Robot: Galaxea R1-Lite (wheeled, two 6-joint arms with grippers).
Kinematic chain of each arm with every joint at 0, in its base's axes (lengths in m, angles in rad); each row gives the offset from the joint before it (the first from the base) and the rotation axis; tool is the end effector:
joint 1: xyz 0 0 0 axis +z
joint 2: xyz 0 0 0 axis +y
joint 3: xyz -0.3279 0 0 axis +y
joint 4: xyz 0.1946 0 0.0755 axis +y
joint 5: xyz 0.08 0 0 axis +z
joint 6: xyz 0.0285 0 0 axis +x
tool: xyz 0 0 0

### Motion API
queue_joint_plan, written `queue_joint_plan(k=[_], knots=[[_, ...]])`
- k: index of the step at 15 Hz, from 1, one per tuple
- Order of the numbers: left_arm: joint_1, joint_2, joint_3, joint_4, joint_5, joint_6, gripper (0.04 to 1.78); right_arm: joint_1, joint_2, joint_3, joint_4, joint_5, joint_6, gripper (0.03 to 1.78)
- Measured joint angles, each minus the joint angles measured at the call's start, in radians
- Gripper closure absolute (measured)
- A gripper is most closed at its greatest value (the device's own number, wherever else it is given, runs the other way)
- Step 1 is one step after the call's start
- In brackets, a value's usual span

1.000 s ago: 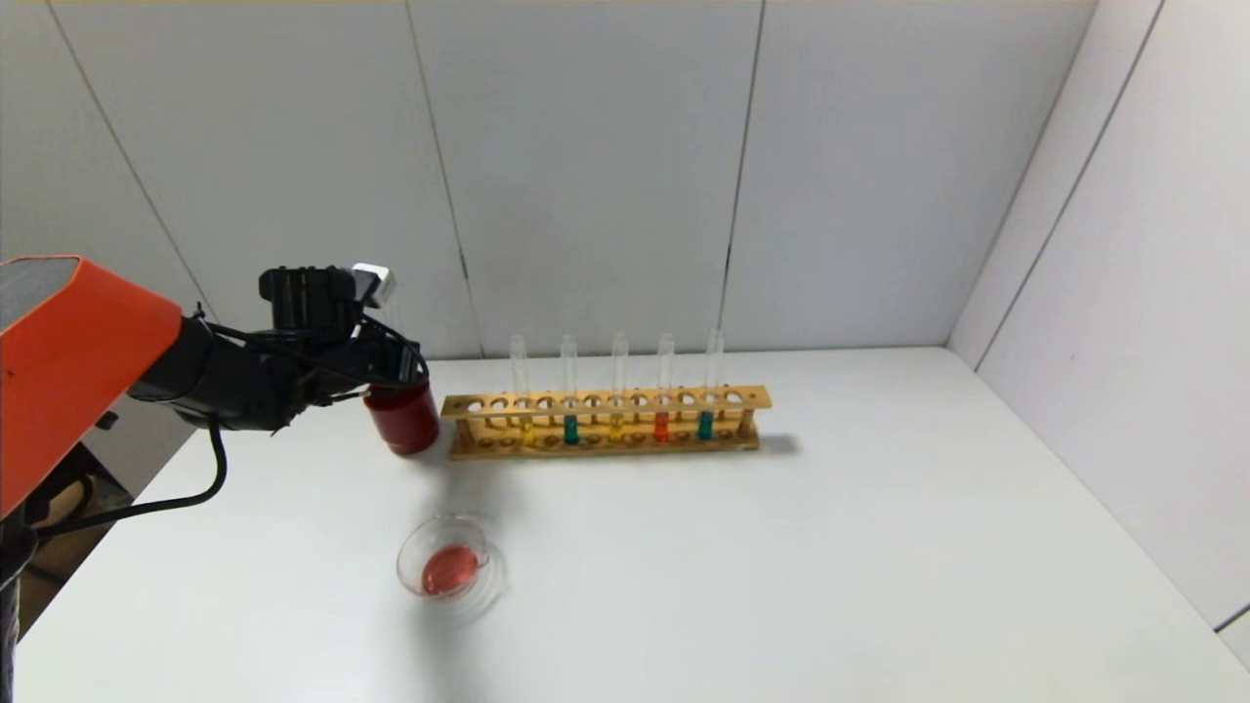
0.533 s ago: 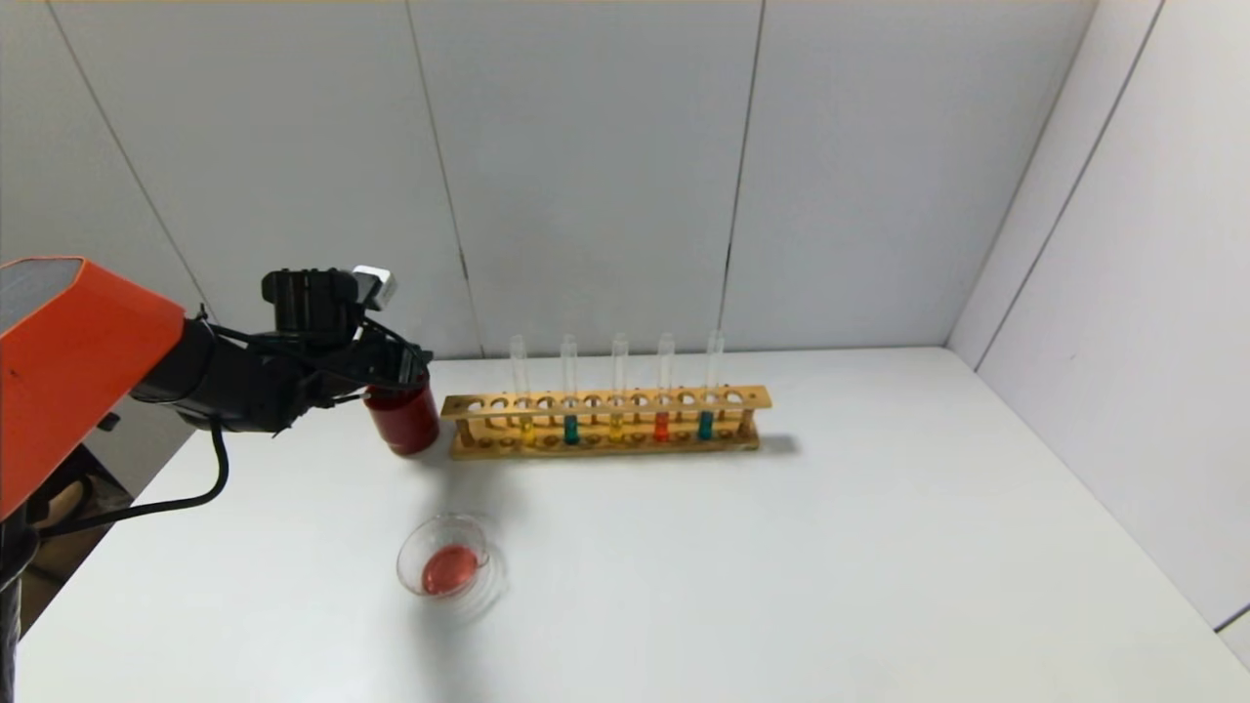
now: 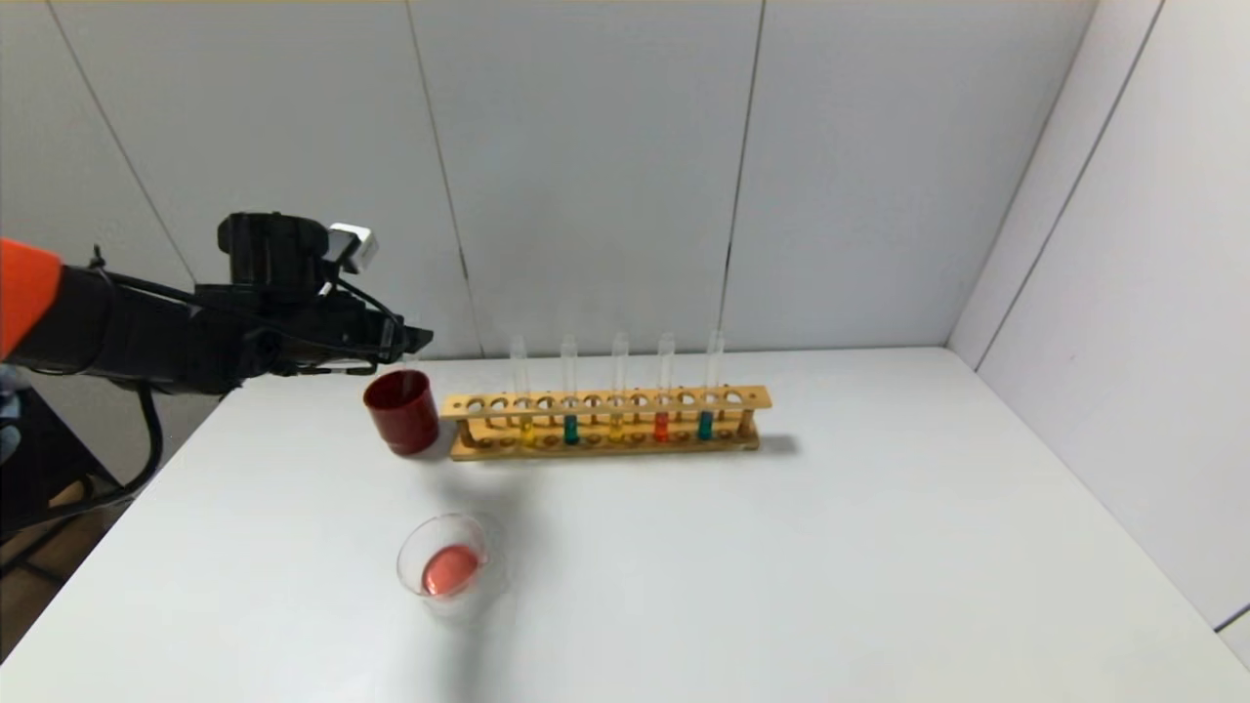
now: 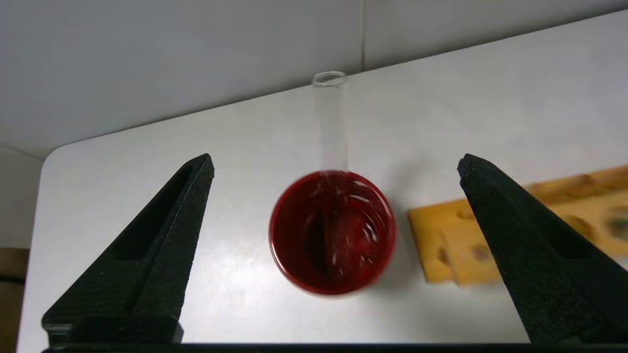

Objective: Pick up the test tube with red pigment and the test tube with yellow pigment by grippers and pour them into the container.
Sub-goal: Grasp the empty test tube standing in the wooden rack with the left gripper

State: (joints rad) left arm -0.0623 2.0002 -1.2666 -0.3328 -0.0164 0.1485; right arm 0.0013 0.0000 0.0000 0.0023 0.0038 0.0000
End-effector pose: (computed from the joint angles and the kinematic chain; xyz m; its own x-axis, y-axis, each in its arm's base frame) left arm 0.4306 -0.0273 0.1816 0.9178 -0.0737 -0.3901 0.1341 0.9824 0.1299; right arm -0.0248 0.0001 0.0753 1.0000 0.0051 -0.0023 -0.0051 1.0000 0.0000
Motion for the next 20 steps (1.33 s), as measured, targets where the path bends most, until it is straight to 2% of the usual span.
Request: queue_joint_plan(k=[2,5,9,12,15,20], knots=[[-0.033,-0.084,0.028,0.064,0.052,-0.007,0.07,0.0,0.0,0.0,0.0,0.0,0.0,0.06],[-0.089,-0.184,0.128,0.073,0.122,-0.031,0.07,0.0,0.0,0.0,0.0,0.0,0.0,0.06],[-0.222,-0.288,0.235,0.079,0.13,-0.177,0.07,0.0,0.0,0.0,0.0,0.0,0.0,0.06],[-0.319,-0.317,0.301,0.074,0.14,-0.22,0.07,0.0,0.0,0.0,0.0,0.0,0.0,0.06],[-0.375,-0.306,0.324,0.067,0.146,-0.295,0.07,0.0,0.0,0.0,0.0,0.0,0.0,0.06],[-0.388,-0.203,0.364,-0.126,0.197,-0.309,0.07,0.0,0.0,0.0,0.0,0.0,0.0,0.06]])
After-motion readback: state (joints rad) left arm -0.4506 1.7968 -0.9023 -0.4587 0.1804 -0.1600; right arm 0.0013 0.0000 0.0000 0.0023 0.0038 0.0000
